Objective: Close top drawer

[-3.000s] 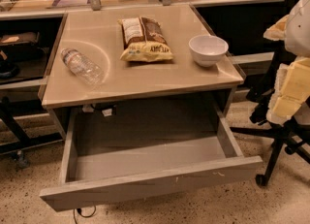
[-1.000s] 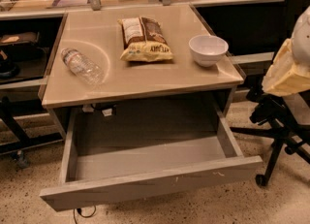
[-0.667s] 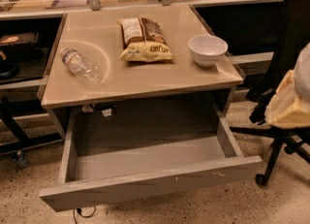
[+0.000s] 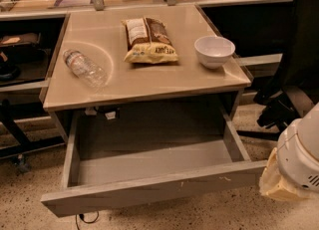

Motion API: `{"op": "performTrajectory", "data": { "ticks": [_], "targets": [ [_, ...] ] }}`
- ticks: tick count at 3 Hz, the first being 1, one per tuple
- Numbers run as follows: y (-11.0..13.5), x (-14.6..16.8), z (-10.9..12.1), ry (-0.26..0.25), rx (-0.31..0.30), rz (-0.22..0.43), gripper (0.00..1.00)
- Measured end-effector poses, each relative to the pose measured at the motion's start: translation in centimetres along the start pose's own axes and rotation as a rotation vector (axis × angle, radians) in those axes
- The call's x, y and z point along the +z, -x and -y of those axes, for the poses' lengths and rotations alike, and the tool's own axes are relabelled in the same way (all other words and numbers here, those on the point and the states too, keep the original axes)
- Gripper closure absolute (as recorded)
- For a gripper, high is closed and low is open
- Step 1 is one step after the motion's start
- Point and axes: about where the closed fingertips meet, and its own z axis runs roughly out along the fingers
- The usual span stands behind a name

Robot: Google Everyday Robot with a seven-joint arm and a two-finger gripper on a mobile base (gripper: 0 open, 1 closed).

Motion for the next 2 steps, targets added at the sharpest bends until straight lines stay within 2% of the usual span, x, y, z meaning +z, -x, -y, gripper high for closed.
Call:
{"op": "performTrajectory", "data": {
  "ticks": [1, 2],
  "targets": [
    [0.0, 0.0, 0.0, 0.000, 0.000, 0.000, 1.00],
    [0.6, 3.3, -0.6, 0.052, 0.026, 0.024, 1.00]
  ]
}}
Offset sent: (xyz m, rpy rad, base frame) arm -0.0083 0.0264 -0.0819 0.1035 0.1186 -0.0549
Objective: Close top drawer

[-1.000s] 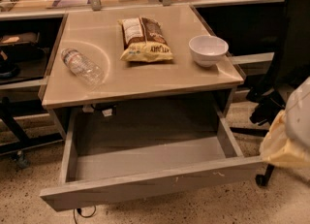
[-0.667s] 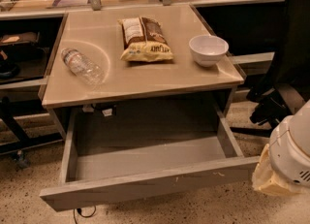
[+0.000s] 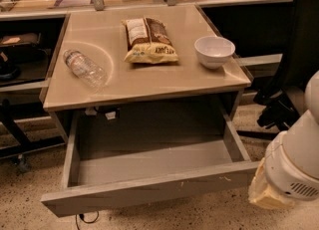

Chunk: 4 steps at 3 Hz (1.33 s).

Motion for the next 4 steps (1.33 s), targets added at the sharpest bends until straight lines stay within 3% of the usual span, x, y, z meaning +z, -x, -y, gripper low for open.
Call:
{"op": "performTrajectory", "data": {
  "ticks": [1, 2, 4],
  "targets": [
    [1.4, 5.5, 0.3, 0.049, 0.037, 0.035, 1.00],
    [2.9, 9.3, 1.7, 0.061, 0.054, 0.063, 1.00],
    [4.7, 12.8, 3.5, 0.062, 0.081, 0.091, 1.00]
  ]
}}
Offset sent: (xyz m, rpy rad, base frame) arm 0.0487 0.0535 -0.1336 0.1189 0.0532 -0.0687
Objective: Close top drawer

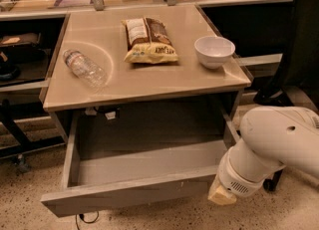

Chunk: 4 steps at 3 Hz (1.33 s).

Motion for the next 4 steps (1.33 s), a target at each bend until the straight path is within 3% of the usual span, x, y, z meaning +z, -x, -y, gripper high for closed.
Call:
{"op": "performTrajectory", "data": {
  "ticks": [2, 4],
  "targets": [
    [1.43, 2.06, 2.48, -0.005, 0.020, 0.024, 1.00],
    [1.43, 2.06, 2.48, -0.005, 0.020, 0.024, 0.58]
  ]
}}
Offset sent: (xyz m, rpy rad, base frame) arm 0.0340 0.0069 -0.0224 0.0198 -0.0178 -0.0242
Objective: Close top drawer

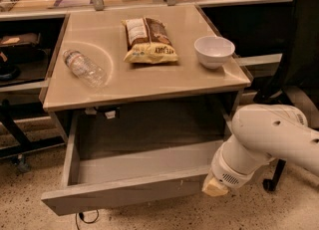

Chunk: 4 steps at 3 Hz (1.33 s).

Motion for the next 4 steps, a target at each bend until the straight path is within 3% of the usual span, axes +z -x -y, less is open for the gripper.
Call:
{"op": "performTrajectory", "data": {
  "ticks": [2, 3, 4],
  "targets": [
    [0.00, 0.00, 0.00, 0.000, 0.000, 0.000, 0.11],
    [0.00, 0.00, 0.00, 0.000, 0.000, 0.000, 0.00],
    [0.00, 0.00, 0.00, 0.000, 0.000, 0.000, 0.00]
  ]
}}
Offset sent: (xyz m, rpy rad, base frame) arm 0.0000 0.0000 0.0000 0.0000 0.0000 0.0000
